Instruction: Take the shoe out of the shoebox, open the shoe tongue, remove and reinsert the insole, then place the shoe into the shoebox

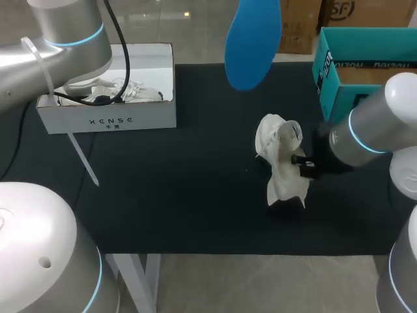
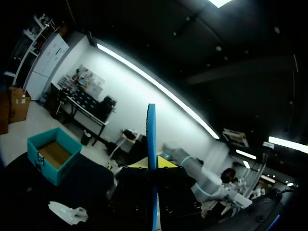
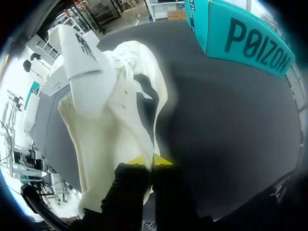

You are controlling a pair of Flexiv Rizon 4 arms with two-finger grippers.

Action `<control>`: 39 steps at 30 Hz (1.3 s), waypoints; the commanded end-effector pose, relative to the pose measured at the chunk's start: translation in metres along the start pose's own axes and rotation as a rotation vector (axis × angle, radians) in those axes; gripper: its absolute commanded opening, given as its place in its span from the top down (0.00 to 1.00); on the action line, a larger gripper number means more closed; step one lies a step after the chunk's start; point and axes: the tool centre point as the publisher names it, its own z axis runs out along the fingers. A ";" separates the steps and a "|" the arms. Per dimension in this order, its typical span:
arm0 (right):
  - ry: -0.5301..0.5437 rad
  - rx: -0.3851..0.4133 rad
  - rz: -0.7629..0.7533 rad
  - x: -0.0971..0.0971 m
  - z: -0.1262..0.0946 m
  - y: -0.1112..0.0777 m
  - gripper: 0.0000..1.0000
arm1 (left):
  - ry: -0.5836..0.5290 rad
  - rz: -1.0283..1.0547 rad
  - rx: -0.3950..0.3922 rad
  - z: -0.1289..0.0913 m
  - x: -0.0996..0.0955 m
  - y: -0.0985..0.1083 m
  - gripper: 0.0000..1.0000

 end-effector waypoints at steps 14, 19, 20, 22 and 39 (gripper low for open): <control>-0.005 -0.106 0.029 0.003 -0.037 0.026 0.00 | -0.002 -0.001 -0.003 0.001 -0.001 0.000 1.00; 0.097 -0.125 0.005 0.001 -0.074 0.043 0.00 | -0.002 -0.001 -0.003 0.001 -0.001 0.000 1.00; 0.097 -0.125 0.005 0.001 -0.074 0.043 0.00 | -0.002 -0.001 -0.003 0.001 -0.001 0.000 1.00; 0.097 -0.125 0.005 0.001 -0.074 0.043 0.00 | -0.002 -0.001 -0.003 0.001 -0.001 0.000 1.00; 0.396 0.024 0.146 -0.006 -0.092 0.059 0.00 | -0.002 -0.001 -0.003 0.001 -0.001 0.000 1.00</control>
